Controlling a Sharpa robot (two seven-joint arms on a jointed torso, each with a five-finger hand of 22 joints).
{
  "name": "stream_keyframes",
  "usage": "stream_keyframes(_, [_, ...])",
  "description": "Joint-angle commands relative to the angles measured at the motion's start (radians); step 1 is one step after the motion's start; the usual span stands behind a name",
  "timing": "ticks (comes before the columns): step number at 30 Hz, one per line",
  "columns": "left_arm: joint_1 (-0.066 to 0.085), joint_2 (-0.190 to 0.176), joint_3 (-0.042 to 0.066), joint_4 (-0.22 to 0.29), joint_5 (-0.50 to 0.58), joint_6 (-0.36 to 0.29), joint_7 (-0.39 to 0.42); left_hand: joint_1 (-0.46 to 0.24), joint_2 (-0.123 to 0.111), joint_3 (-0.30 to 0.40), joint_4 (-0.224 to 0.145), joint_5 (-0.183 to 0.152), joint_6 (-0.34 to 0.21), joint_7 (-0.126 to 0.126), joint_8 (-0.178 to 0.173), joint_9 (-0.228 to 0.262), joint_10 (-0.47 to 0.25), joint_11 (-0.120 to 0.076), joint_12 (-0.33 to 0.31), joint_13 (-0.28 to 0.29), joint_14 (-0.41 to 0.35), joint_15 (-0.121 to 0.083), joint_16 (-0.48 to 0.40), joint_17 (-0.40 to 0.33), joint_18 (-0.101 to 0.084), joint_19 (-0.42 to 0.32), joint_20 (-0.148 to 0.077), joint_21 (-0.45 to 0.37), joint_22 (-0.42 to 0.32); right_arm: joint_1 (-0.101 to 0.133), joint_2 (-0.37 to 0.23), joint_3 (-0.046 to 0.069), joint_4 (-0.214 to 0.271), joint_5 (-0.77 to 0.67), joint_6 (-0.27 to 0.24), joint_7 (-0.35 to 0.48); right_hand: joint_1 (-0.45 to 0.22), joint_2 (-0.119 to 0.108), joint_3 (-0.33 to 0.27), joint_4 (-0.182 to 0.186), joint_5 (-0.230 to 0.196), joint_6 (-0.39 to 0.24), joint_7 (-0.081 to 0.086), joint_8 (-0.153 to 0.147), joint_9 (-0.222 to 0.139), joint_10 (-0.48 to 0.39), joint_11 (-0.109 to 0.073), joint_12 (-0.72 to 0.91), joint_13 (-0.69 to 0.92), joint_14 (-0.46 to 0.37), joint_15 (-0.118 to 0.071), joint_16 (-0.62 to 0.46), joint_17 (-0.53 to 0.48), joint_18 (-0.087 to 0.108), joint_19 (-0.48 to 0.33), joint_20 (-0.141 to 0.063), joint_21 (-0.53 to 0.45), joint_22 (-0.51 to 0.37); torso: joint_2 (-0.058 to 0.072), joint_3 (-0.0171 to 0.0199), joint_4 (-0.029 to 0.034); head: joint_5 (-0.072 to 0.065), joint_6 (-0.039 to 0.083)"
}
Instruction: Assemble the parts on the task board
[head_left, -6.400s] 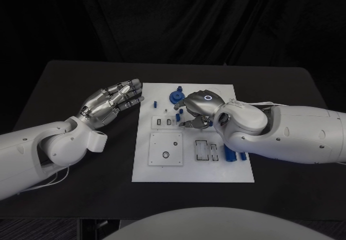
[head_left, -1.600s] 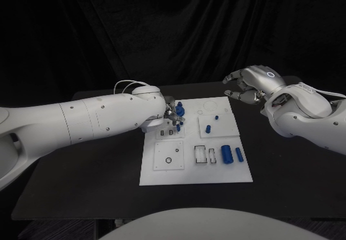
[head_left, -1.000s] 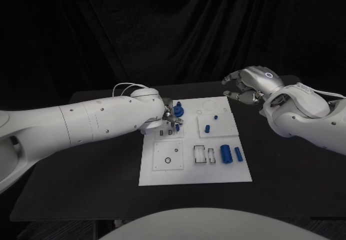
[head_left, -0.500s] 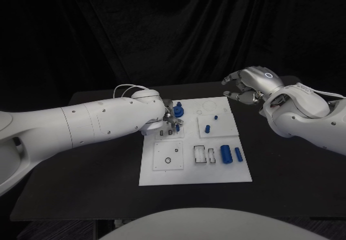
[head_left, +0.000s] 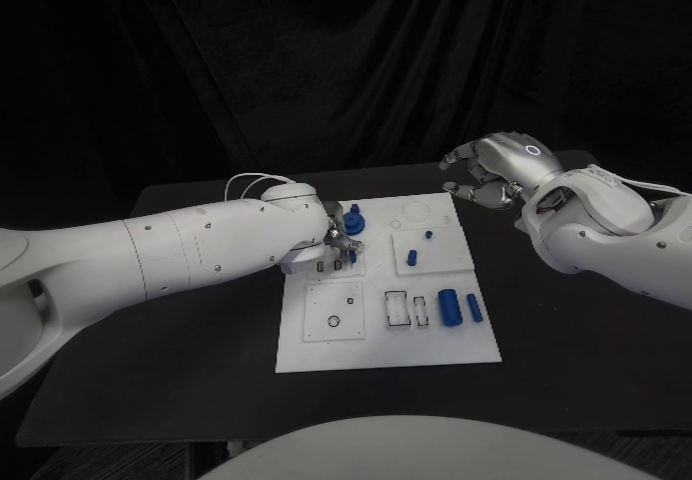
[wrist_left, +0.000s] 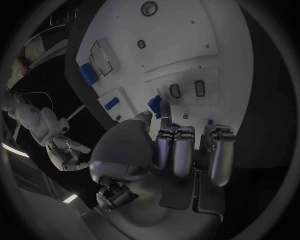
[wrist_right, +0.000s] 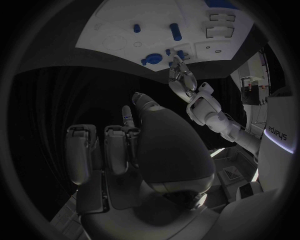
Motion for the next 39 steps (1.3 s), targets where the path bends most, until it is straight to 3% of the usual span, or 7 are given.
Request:
stream_keyframes(1, [-0.003,0.003,0.001,0.0,0.0,-0.003,0.013,-0.001,0.006,0.005,-0.004,0.004,0.005,0.002,-0.004,0.002,0.107,-0.008,0.003,0.263,0.104,-0.007,0.002,0.263,0.001,0.066,-0.007,-0.004,0.202,-0.003,0.0,0.001,0.002,-0.003,-0.001,0.002,0.008,0.004,0.007,-0.003,0.006,0.006,0.001,0.004,-0.002,0.08,0.008,-0.005,0.237,0.089,0.007,-0.004,0.214,0.002,0.083,0.007,-0.003,0.251,0.0,0.0,-0.0003,0.001,0.0])
stream_keyframes(11, [-0.007,0.005,0.001,-0.002,0.0,0.002,0.019,0.001,0.007,0.007,-0.006,0.007,0.005,0.002,-0.008,0.003,0.107,-0.008,0.003,0.263,0.104,-0.007,0.002,0.263,0.002,0.064,-0.007,-0.005,0.198,-0.004,0.001,0.001,0.004,-0.003,0.006,-0.003,0.008,0.004,0.007,-0.003,0.007,0.007,0.001,0.004,-0.002,0.08,0.008,-0.006,0.237,0.089,0.007,-0.003,0.214,0.002,0.083,0.007,-0.004,0.25,0.0,-0.0014,0.0014,-0.002,0.0])
stream_keyframes(31, [-0.011,0.012,0.0,-0.01,0.0,0.038,0.019,0.004,0.002,0.009,-0.01,0.015,0.006,0.002,-0.019,0.006,0.107,-0.008,0.003,0.263,0.104,-0.007,0.002,0.263,0.003,0.063,-0.007,-0.006,0.197,-0.005,0.005,0.001,0.001,-0.003,0.029,0.001,-0.002,0.001,0.007,0.005,0.016,0.01,0.003,0.003,-0.005,0.075,0.011,-0.011,0.232,0.087,0.009,-0.011,0.208,0.005,0.077,0.008,-0.014,0.247,-0.001,0.0,-0.0001,-0.001,0.0])
stream_keyframes(39, [-0.012,0.016,0.0,-0.019,0.0,0.032,0.026,0.017,-0.002,0.027,-0.025,0.053,0.016,0.0,-0.041,0.016,0.107,-0.009,0.003,0.263,0.104,-0.008,0.002,0.263,0.003,0.062,-0.008,-0.008,0.195,-0.005,0.005,0.001,0.002,-0.003,0.034,0.001,-0.003,0.001,0.008,0.006,0.019,0.011,0.003,0.003,-0.006,0.074,0.011,-0.011,0.231,0.087,0.009,-0.013,0.207,0.005,0.077,0.009,-0.015,0.246,-0.001,0.0,0.0007,0.001,0.0])
